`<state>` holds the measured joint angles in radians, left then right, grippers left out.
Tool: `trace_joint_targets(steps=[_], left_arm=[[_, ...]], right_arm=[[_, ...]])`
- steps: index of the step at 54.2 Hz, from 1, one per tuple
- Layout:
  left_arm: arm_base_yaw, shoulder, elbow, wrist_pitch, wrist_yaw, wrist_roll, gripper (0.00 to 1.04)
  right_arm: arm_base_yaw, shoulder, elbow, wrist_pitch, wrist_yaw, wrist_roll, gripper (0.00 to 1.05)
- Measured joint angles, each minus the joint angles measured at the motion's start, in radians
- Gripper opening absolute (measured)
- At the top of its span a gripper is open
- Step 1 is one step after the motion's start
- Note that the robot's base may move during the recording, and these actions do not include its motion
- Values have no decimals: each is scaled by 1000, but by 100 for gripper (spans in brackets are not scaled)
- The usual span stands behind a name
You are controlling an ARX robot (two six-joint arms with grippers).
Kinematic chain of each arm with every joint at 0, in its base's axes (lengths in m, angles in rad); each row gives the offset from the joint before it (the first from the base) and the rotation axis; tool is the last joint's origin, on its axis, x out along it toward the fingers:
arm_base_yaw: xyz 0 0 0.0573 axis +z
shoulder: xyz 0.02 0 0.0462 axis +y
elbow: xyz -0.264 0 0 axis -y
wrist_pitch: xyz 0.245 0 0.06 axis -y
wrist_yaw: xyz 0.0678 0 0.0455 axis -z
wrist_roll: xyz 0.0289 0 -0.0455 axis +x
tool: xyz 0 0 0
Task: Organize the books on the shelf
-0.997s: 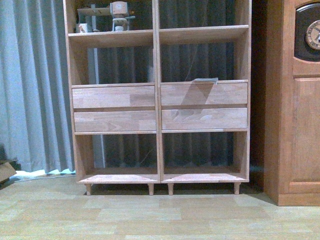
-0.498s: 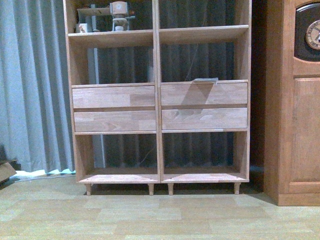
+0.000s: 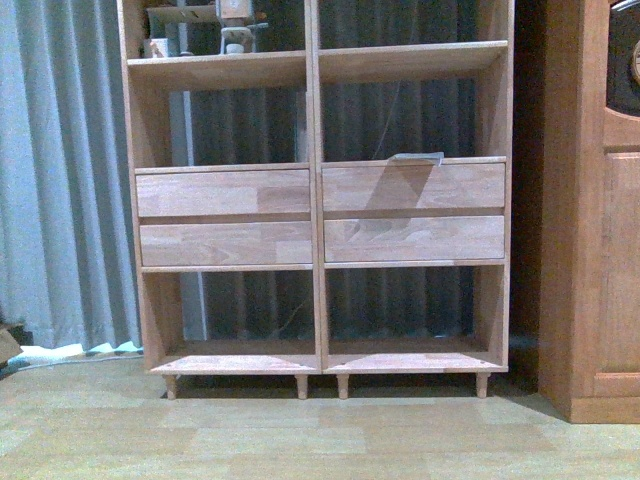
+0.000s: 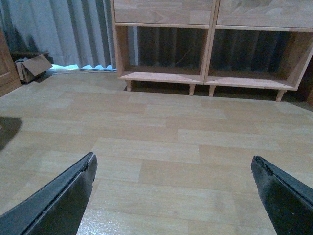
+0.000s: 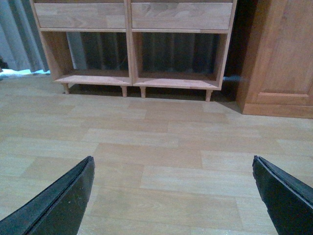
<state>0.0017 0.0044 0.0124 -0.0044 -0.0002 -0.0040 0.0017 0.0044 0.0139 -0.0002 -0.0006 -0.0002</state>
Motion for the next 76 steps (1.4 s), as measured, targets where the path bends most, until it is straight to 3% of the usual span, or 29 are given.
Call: trace_joint_targets(steps=[76], left_arm=[[0, 0, 0, 0, 0, 0, 97]], right_arm=[[0, 0, 0, 0, 0, 0, 98]])
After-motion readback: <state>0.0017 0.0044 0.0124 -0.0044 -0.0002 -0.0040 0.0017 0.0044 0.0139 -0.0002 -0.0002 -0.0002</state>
